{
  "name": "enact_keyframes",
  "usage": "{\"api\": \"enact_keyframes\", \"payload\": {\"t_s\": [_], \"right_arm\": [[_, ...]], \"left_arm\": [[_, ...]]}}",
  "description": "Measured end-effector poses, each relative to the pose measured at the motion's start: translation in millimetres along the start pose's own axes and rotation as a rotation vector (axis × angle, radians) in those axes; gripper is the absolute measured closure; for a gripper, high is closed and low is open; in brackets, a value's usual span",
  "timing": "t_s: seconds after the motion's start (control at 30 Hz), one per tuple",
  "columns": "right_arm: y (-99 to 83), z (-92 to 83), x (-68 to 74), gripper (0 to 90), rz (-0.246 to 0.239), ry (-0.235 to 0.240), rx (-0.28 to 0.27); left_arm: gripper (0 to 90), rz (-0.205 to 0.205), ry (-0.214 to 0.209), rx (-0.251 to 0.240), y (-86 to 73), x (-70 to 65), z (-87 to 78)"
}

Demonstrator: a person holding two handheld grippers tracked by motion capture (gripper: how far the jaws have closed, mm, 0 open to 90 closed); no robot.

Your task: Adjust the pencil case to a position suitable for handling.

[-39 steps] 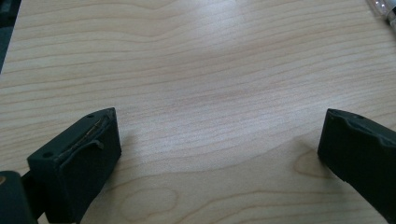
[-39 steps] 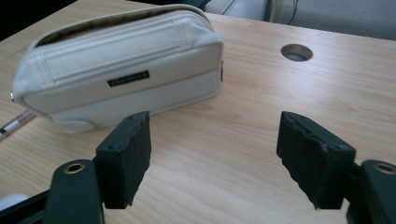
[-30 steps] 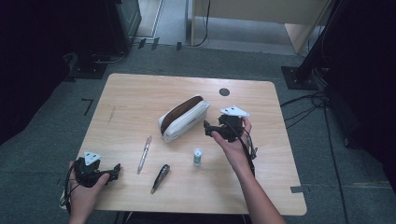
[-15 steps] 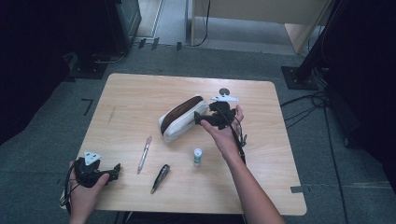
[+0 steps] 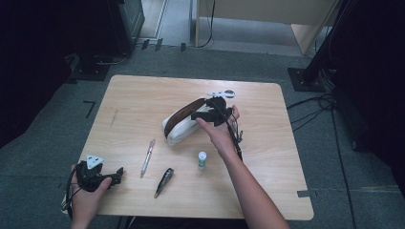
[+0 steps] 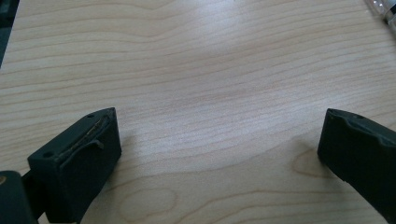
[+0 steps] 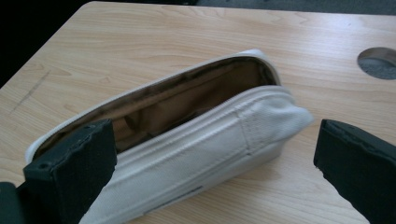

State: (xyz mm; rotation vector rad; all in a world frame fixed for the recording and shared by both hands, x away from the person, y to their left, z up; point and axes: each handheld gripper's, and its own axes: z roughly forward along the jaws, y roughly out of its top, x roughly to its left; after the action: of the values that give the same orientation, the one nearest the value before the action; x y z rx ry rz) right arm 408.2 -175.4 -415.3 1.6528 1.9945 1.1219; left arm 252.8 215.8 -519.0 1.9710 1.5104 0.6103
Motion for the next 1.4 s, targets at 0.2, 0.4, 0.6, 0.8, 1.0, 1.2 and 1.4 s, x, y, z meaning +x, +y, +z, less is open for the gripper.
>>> {"api": "enact_keyframes", "payload": {"t_s": [0.2,0.4,0.6,0.8,1.0,1.2,1.4], "right_arm": [[0.9,13.4,9.3,0.0,-0.011,-0.035,0.059],[-1.7,18.7,9.4,5.0,-0.024,-0.026,0.108],[-0.1,16.5,11.4,28.5,-0.047,-0.017,0.096],[2.0,15.3,10.7,47.2,-0.078,0.011,0.085],[3.4,14.1,7.2,61.6,-0.112,0.05,0.063],[-0.5,10.9,11.4,39.2,-0.108,0.05,0.095],[-10.4,5.6,22.7,29.4,-0.102,0.027,0.167]], "left_arm": [[0.0,0.004,-0.003,-0.001,0.0,-0.2,0.1],[0.0,0.005,-0.004,-0.001,0.0,-0.3,0.1],[0.0,0.004,-0.005,-0.001,0.0,-0.5,0.1],[0.0,0.004,-0.006,-0.002,0.0,-0.6,0.1],[0.0,0.007,-0.007,-0.001,0.0,-0.7,0.1],[0.0,0.008,-0.008,-0.002,0.0,-0.7,0.1],[0.0,0.009,-0.009,-0.002,0.0,-0.8,0.1]]}}
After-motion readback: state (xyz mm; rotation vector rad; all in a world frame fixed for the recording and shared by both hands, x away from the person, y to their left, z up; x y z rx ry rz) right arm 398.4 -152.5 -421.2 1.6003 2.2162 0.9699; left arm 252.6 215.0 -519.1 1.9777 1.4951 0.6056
